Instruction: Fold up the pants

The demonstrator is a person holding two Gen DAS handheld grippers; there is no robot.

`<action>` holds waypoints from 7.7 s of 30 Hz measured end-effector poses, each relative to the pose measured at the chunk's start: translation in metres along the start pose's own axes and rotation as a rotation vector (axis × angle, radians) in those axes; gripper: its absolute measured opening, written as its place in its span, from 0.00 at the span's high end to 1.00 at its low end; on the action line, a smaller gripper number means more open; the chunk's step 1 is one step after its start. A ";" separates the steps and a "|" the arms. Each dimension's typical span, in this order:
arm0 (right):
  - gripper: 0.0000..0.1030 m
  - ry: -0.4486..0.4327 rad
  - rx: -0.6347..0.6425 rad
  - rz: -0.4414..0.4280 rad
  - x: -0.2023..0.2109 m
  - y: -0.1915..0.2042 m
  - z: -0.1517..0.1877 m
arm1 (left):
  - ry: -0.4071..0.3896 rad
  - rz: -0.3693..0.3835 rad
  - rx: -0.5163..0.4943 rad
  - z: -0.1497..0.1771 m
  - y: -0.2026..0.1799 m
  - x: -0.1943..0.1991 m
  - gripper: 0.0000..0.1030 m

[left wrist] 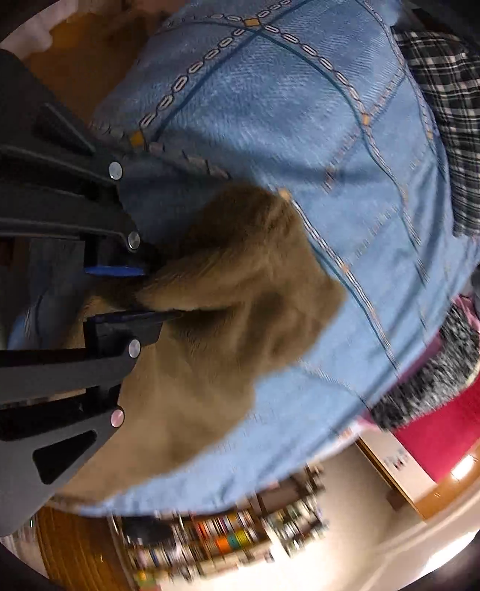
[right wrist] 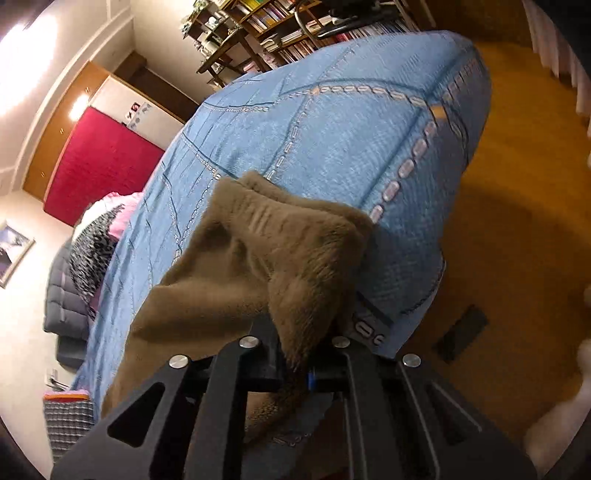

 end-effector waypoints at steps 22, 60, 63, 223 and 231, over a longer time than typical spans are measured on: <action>0.53 -0.243 0.343 0.206 0.016 0.093 -0.039 | -0.249 -0.160 -0.322 -0.012 -0.108 0.045 0.43; 0.32 -0.280 0.257 0.164 0.042 0.021 -0.043 | -0.001 0.041 -0.637 0.076 -0.285 -0.102 0.31; 0.32 -0.255 0.209 0.148 0.036 0.005 -0.038 | 0.001 0.058 -0.664 0.084 -0.304 -0.103 0.31; 0.46 0.164 0.979 -0.078 -0.120 0.305 0.203 | 0.022 0.195 -0.504 0.081 -0.223 -0.055 0.37; 0.46 0.171 1.071 -0.139 -0.106 0.338 0.234 | -0.099 0.139 -0.362 0.049 -0.168 -0.008 0.37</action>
Point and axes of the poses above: each gripper's, at about its wrist camera, not at the fingertips, and x roughly against the way its jaws point, y to its left, z to its underside, the point moved 10 cm from there along -x, roughly the way its jaws point, and after that the axes turned 8 degrees about y, right-handed, at the moved point
